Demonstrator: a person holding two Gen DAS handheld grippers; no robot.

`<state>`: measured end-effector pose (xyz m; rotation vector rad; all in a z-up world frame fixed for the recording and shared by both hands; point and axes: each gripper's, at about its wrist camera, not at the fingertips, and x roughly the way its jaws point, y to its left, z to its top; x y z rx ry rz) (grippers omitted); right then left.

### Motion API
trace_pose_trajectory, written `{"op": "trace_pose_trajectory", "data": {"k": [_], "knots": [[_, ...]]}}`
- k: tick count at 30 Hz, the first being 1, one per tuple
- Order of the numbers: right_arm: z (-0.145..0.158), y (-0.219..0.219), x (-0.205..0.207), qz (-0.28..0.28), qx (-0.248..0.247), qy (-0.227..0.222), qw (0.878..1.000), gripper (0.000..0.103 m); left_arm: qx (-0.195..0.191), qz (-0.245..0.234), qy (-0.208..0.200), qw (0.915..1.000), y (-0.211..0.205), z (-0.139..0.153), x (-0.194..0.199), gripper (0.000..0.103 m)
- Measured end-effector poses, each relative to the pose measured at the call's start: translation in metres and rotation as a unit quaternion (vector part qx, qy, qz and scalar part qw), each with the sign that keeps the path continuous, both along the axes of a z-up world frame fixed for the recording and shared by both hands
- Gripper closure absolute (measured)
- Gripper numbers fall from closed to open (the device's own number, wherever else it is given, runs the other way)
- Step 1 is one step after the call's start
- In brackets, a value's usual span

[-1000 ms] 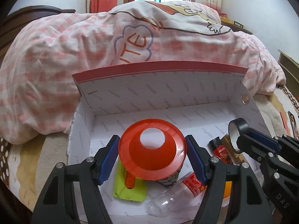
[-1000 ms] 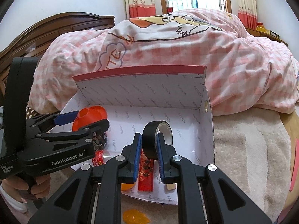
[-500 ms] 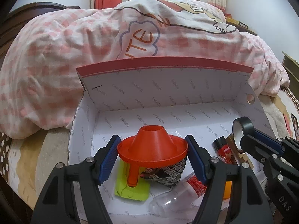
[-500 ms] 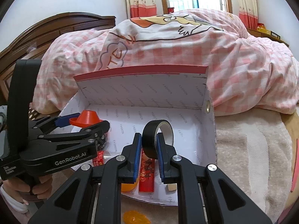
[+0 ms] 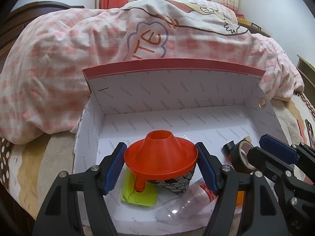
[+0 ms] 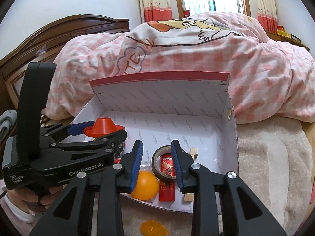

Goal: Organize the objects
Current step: 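Lower the cone and tape roll into the box and open both grippers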

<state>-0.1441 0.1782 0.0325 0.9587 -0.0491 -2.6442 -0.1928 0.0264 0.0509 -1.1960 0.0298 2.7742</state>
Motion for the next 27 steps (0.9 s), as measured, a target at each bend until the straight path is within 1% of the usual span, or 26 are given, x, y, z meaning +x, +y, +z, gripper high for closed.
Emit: {"op": "trace_pose_trajectory", "data": {"k": [12, 27], "knots": [[0.007, -0.001, 0.014, 0.005, -0.004, 0.004, 1.0, 0.072, 0.008, 0.002, 0.006, 1.0, -0.003, 0.01, 0.017, 0.032], [0.013, 0.002, 0.038, 0.008, -0.02, 0.004, 1.0, 0.072, 0.019, 0.008, 0.012, 0.9997, -0.012, 0.02, 0.043, 0.032]]}}
